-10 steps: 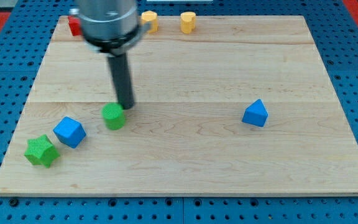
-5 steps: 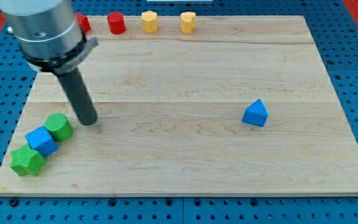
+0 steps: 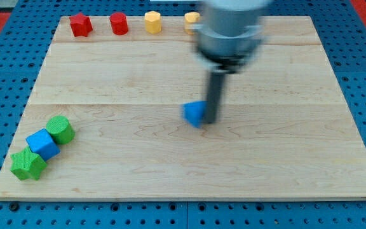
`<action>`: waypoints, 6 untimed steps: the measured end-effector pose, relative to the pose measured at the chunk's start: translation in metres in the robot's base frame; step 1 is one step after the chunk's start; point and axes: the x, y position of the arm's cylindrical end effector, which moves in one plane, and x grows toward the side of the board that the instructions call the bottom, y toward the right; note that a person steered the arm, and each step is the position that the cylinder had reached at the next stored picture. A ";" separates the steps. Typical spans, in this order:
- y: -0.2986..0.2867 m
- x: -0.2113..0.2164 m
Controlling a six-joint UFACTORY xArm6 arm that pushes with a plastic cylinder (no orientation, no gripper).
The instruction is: Place the green blocks and blue blocks diagonally to the bottom left corner
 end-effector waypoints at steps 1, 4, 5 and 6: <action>-0.136 0.000; -0.144 -0.075; -0.178 -0.031; -0.179 -0.001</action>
